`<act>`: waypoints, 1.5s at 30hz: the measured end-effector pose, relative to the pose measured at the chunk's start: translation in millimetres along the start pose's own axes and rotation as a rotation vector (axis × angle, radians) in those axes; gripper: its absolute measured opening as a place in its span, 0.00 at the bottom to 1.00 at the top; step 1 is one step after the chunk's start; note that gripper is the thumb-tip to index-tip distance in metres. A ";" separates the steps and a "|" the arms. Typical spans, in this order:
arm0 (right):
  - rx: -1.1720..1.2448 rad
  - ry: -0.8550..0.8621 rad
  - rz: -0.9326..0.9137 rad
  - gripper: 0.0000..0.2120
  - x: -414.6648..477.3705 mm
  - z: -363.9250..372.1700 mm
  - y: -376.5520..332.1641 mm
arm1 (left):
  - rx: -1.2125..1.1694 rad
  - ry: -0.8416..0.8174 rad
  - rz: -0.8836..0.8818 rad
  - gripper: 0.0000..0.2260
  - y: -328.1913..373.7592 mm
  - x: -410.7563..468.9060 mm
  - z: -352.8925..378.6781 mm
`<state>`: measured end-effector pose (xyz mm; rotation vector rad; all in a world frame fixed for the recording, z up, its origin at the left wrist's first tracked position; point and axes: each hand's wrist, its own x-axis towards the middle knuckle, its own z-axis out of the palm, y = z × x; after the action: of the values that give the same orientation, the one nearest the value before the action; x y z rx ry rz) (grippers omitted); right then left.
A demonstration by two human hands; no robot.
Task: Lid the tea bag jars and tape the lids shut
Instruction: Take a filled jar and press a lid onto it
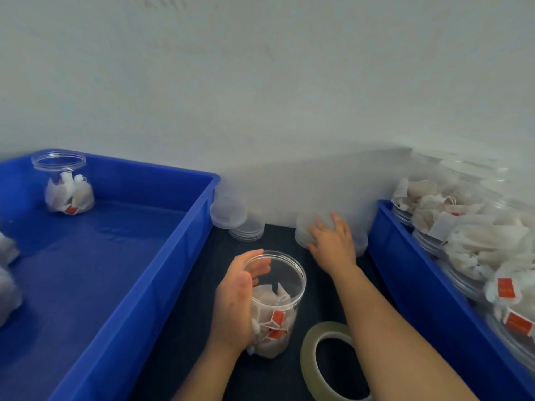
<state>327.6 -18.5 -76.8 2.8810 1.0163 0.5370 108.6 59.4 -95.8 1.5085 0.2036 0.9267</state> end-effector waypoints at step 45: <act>0.874 -0.019 -0.165 0.25 -172.5 -115.7 -70.4 | -0.088 0.054 -0.123 0.28 21.6 -44.0 5.9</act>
<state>121.4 -78.3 -31.9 3.4103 1.8359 0.0314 75.0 23.2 -94.2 1.3756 0.2884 0.8677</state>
